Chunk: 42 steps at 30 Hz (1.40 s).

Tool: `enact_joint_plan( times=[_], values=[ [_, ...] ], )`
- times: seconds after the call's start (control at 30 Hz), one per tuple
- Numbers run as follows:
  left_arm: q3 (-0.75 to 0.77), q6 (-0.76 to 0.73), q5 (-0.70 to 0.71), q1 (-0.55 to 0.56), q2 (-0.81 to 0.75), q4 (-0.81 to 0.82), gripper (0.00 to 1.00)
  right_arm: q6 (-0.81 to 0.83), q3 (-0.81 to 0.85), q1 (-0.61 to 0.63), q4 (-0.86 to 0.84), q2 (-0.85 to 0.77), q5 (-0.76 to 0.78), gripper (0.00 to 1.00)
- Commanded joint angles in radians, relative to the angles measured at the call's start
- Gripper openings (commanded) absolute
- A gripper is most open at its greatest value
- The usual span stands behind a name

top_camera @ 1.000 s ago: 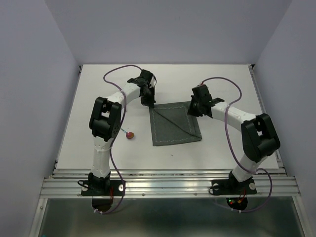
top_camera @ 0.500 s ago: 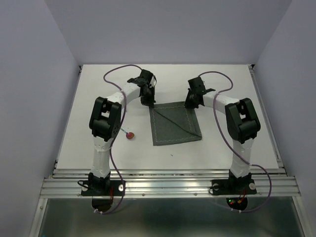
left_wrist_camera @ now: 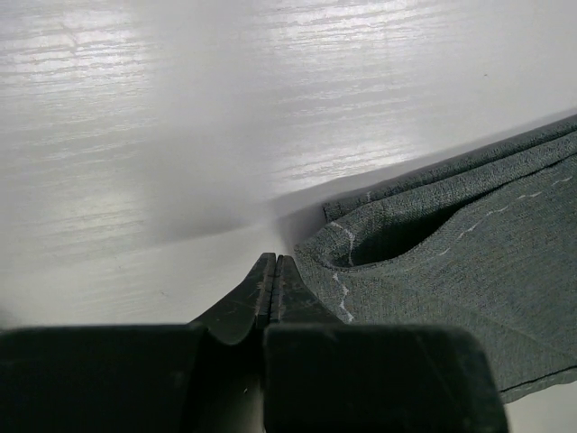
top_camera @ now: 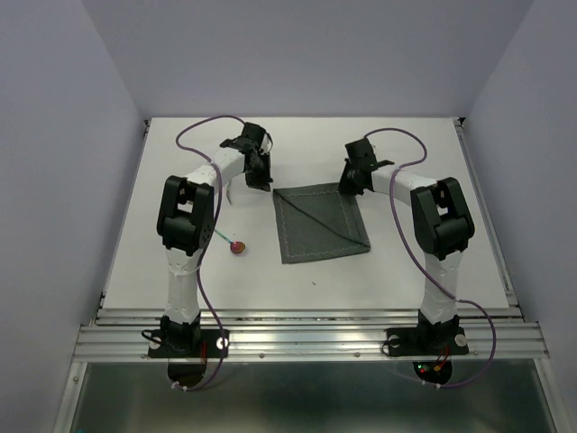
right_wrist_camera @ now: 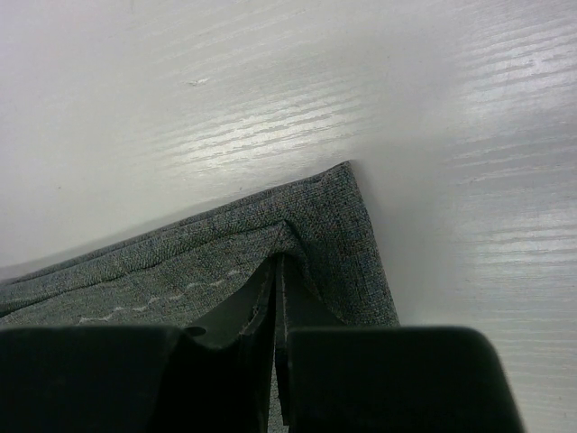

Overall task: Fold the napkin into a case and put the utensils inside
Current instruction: Smooth out the upper triangle-folded napkin at the center of the board.

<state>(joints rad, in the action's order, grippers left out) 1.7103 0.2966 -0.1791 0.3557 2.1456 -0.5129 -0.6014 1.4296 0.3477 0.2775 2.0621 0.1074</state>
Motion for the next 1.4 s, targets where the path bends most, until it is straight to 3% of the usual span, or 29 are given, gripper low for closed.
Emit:
enact_joint_plan(
  times=[0.0,0.33,0.7,1.37],
  values=[
    [0.034,-0.005,-0.029,0.005,-0.053,0.007,0.00,0.014,-0.015,-0.004,0.008,0.016,0.023,0.06],
    [-0.069,0.016,-0.114,0.023,-0.196,0.100,0.00,0.014,-0.015,-0.004,0.008,0.009,0.012,0.06],
    [0.025,-0.002,-0.043,0.035,-0.069,0.057,0.00,0.014,-0.027,-0.004,0.008,0.000,0.018,0.06],
    [0.048,-0.017,-0.043,0.035,0.060,0.083,0.00,0.014,-0.054,-0.004,0.008,-0.037,0.020,0.06]
  ],
)
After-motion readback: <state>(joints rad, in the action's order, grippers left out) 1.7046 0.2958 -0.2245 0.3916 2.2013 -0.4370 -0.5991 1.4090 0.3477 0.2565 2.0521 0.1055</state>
